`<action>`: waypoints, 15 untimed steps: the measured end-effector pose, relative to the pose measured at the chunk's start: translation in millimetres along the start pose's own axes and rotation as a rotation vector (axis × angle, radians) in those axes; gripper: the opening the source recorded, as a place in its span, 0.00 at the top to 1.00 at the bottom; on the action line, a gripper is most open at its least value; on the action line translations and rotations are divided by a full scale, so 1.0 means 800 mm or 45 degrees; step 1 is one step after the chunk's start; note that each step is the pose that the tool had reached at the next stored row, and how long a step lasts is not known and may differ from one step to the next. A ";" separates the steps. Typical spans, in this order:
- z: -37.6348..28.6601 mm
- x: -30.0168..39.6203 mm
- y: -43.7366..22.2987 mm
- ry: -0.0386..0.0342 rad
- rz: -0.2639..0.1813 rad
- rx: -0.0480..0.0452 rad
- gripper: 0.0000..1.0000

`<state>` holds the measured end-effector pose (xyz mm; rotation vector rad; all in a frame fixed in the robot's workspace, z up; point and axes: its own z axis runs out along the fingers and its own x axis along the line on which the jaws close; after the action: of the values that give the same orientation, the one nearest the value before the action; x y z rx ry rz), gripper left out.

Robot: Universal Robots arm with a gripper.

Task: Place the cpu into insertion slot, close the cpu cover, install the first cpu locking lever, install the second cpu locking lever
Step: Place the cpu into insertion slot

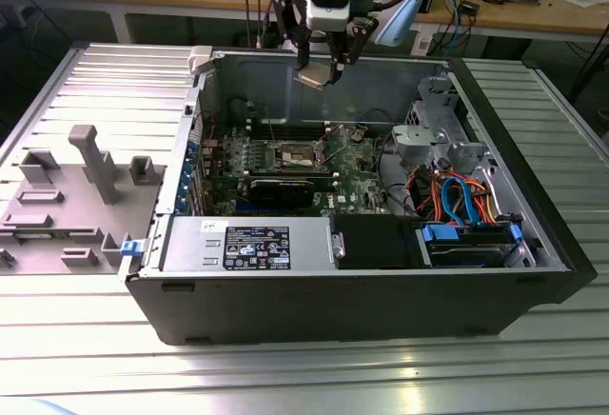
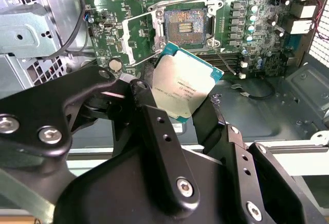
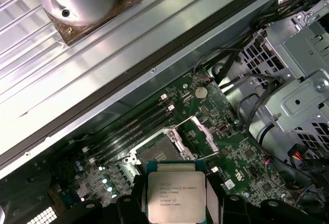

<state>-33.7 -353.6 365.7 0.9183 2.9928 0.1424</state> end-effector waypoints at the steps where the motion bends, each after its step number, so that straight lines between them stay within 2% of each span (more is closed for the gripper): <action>1: 0.0000 0.0000 0.0000 0.0000 0.000 0.000 0.45; 8: 0.0000 0.0000 0.0000 -0.0002 0.002 0.000 0.45; 15: 0.0000 0.0000 0.0000 -0.0037 0.042 -0.001 0.45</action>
<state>-33.7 -353.6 365.6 0.9668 2.9760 0.1422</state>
